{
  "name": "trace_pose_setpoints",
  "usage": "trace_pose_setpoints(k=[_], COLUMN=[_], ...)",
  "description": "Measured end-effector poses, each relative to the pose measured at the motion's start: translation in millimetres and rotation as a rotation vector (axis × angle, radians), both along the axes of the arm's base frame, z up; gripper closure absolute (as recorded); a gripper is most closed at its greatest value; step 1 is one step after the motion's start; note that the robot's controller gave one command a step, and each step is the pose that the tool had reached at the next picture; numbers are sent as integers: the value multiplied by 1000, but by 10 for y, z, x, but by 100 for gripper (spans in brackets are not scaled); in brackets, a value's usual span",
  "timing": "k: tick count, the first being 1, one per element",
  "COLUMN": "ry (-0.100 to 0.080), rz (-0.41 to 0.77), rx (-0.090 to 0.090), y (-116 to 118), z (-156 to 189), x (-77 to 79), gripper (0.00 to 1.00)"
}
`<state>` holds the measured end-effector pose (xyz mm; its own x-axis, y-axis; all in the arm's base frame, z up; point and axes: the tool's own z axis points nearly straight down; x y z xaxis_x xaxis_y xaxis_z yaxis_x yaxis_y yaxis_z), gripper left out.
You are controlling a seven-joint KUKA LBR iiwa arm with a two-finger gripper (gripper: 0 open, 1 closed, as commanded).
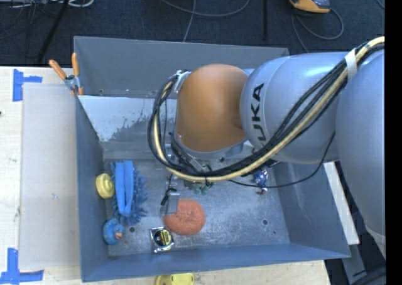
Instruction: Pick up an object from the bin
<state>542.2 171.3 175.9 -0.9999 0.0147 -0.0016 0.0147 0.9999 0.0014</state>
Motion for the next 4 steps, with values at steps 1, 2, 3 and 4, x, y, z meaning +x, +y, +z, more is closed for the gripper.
trace_pose_setpoints(k=[1,2,3,4], ry=[6,1,3,5], rz=[-96,-12,94,-113], rx=[-4,1,-3,0], y=[-124,-368,-564,-860], z=[-151,-463,-810,-1055], x=[-214,-227,-170,-204], gripper=[0,0,0,100])
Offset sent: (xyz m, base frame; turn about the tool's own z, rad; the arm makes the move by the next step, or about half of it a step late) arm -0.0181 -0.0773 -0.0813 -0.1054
